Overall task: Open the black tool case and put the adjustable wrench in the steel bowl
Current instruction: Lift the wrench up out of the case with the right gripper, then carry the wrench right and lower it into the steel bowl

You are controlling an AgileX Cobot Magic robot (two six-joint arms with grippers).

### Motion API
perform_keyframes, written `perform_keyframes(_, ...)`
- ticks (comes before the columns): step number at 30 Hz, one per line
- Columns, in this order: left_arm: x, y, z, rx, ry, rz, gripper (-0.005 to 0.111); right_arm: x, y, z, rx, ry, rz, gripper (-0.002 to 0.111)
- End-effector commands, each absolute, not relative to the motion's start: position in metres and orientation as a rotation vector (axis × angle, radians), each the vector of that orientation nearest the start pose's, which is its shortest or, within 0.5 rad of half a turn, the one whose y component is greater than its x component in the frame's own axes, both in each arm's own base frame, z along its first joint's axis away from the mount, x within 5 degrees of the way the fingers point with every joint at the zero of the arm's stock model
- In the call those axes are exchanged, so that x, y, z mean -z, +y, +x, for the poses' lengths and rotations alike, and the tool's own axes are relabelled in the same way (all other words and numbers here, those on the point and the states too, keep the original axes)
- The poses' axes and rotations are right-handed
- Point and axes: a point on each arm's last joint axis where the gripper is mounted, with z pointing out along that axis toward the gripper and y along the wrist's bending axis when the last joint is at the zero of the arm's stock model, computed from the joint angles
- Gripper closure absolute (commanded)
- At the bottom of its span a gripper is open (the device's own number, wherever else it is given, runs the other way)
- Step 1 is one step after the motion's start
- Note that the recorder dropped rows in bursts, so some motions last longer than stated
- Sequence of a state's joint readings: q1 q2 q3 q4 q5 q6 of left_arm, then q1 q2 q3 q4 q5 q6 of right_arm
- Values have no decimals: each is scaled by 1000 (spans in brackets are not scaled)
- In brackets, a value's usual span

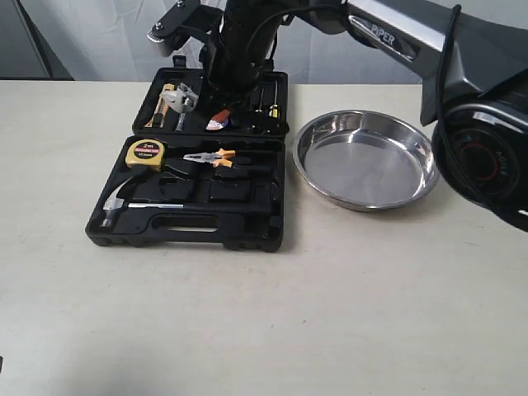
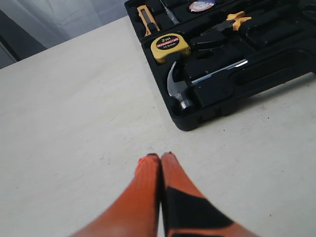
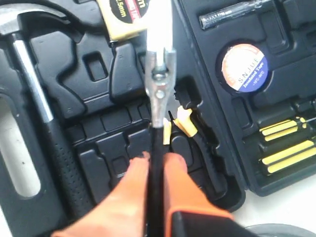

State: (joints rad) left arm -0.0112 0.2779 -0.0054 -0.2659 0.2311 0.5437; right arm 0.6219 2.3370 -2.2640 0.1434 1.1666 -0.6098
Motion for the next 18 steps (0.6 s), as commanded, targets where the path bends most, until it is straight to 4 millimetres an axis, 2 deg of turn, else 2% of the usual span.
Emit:
perform_keyframes(1,-176,-7,72,-101,1948,325,107,-264,303,404,-260,2194,-1534,109)
perform_keyframes(8,-176,-7,72,-101,1948,325,107,-266,280,418,-355,2246,-1466,109)
perform_keyframes(14,-176,-7,72,-101,1948,325,107,-271,259,429,-526,2230,-1407,109)
perform_keyframes(18,-176,-7,72,-101,1948,325,107,-273,247,436,-524,2213,-1403,109)
